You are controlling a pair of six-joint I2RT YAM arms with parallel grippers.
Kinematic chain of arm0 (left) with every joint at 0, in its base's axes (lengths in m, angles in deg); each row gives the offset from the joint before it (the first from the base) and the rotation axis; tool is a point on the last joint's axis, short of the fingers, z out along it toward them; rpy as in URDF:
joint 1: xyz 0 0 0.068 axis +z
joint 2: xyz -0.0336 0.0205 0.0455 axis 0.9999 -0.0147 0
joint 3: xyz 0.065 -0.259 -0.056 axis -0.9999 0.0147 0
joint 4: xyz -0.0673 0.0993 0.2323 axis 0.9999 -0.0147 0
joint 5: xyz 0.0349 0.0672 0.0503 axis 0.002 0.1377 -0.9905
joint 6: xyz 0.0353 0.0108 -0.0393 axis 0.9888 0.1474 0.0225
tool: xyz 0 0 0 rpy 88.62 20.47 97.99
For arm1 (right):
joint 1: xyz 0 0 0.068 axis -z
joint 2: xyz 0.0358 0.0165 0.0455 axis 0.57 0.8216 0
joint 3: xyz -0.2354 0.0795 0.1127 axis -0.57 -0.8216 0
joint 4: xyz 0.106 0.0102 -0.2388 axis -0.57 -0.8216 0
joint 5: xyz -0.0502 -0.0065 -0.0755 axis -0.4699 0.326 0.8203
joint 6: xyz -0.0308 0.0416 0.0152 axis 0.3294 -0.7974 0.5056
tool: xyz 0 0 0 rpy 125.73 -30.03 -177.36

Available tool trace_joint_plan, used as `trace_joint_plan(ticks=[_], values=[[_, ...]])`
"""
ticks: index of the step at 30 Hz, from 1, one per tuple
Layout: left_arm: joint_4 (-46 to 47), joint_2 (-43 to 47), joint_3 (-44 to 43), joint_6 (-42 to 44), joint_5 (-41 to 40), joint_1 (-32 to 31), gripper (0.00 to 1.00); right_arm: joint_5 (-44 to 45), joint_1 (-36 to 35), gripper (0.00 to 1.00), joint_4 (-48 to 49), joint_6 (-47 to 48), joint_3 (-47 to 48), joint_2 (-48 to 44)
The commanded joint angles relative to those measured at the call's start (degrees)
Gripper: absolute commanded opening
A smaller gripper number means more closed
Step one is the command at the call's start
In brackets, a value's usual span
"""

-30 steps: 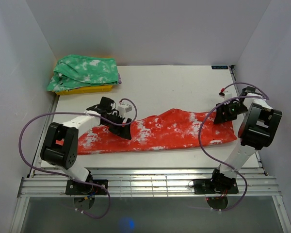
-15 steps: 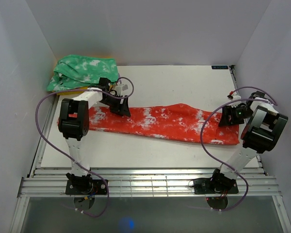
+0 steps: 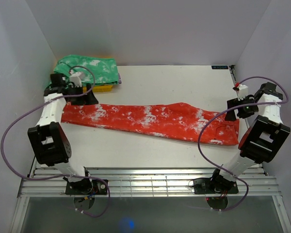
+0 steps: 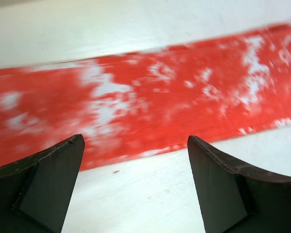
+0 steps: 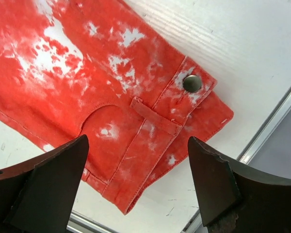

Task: Fold and stack the trousers
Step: Fold the trousers

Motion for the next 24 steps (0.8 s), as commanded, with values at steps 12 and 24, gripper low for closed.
trace_joint_plan(ticks=[12, 24], values=[[-10.26, 11.46, 4.35, 15.13, 8.52, 8.94, 0.96, 5.86, 0.95, 0.86, -5.34, -4.67, -4.15, -7.12], [-9.73, 16.21, 6.64, 14.96, 8.35, 3.94, 0.92, 7.09, 3.23, 0.83, -5.08, -3.19, -11.36, -8.62]])
